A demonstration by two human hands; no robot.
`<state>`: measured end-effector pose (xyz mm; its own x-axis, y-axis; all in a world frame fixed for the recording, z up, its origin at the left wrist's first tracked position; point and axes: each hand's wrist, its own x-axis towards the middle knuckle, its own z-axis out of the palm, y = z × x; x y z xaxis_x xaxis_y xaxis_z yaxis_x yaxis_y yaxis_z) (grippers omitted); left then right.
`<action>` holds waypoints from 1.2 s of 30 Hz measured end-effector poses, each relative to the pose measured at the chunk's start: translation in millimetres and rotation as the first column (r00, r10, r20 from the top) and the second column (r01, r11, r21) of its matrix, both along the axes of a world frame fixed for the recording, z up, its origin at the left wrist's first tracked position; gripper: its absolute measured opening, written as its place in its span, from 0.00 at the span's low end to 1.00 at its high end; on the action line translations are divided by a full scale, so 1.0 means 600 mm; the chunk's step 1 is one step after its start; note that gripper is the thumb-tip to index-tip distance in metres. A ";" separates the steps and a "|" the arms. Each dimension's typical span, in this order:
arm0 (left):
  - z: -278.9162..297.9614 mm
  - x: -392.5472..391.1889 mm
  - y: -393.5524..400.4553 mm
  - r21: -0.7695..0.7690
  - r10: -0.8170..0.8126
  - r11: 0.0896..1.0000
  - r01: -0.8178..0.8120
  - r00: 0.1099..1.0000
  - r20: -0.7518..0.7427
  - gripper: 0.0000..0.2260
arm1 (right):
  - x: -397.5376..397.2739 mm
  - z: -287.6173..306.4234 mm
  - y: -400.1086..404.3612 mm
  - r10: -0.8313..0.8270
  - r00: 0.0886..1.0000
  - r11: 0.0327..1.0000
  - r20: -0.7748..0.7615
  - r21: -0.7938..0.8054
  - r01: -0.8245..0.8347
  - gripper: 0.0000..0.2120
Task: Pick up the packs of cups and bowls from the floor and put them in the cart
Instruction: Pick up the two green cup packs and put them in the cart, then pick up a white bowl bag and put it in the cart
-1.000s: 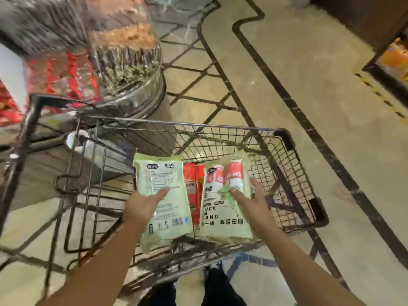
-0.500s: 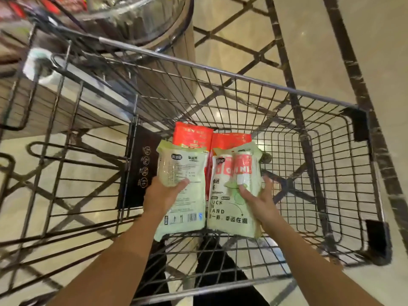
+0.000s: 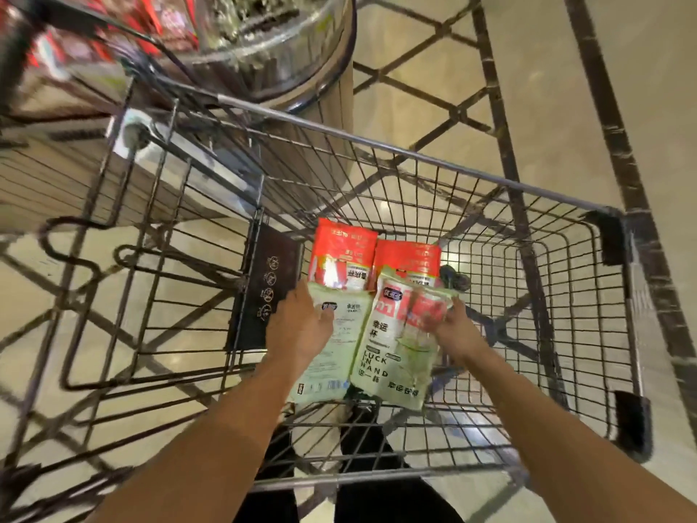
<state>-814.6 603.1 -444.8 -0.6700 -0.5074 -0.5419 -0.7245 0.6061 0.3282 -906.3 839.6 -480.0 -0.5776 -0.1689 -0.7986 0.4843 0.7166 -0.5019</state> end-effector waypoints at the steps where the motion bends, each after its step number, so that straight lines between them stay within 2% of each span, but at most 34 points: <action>1: 0.017 -0.005 -0.006 -0.041 -0.048 0.998 0.048 0.999 -0.015 0.21 | -0.006 0.025 -0.011 0.041 0.998 0.999 -0.046 0.026 -0.040 0.37; 3: 0.056 -0.011 -0.019 -0.169 -0.175 0.972 0.163 0.983 -0.055 0.22 | -0.016 0.060 -0.029 0.145 0.974 0.986 -0.176 0.107 -0.128 0.40; 5: 0.090 -0.011 -0.043 -0.300 -0.305 0.918 0.258 0.944 -0.124 0.24 | -0.027 0.112 -0.052 0.336 0.902 0.932 -0.271 0.233 -0.278 0.45; 7: 0.127 -0.013 -0.073 -0.376 -0.378 0.878 0.296 0.911 -0.166 0.29 | -0.036 0.169 -0.082 0.497 0.799 0.853 -0.339 0.360 -0.378 0.49; 9: 0.180 -0.010 -0.105 -0.421 -0.413 0.843 0.336 0.905 -0.105 0.33 | -0.041 0.229 -0.120 0.590 0.674 0.800 -0.445 0.437 -0.411 0.47; 12: 0.263 0.015 -0.155 -0.480 -0.405 0.825 0.299 0.905 -0.132 0.33 | -0.030 0.325 -0.185 0.700 0.461 0.714 -0.545 0.543 -0.441 0.43; 14: 0.320 0.036 -0.184 -0.526 -0.396 0.813 0.251 0.900 -0.183 0.32 | -0.024 0.380 -0.227 0.737 0.365 0.675 -0.569 0.592 -0.440 0.43; 17: 0.410 0.103 -0.250 -0.578 -0.349 0.798 0.171 0.913 -0.212 0.32 | 0.014 0.474 -0.312 0.750 0.217 0.652 -0.625 0.643 -0.402 0.42; 23: 0.564 0.318 -0.403 -0.628 -0.212 0.777 -0.033 0.927 -0.311 0.33 | 0.164 0.643 -0.503 0.712 -0.008 0.645 -0.702 0.659 -0.387 0.43; 29: 0.683 0.594 -0.560 -0.693 -0.081 0.674 -0.255 0.907 -0.413 0.38 | 0.371 0.757 -0.721 0.609 -0.236 0.623 -0.757 0.641 -0.447 0.40; 32: 0.721 0.723 -0.619 -0.689 0.028 0.630 -0.359 0.897 -0.441 0.35 | 0.478 0.796 -0.831 0.595 -0.311 0.557 -0.741 0.659 -0.506 0.40; 36: 0.752 0.871 -0.682 -0.660 0.132 0.553 -0.509 0.835 -0.534 0.36 | 0.608 0.840 -0.969 0.576 -0.395 0.478 -0.716 0.687 -0.548 0.40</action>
<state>-292.2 193.7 6.3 -0.4140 -0.8149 0.4057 -0.8455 0.5093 0.1602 -541.2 258.4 24.1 -0.2681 -0.9431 0.1966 -0.9540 0.2883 0.0821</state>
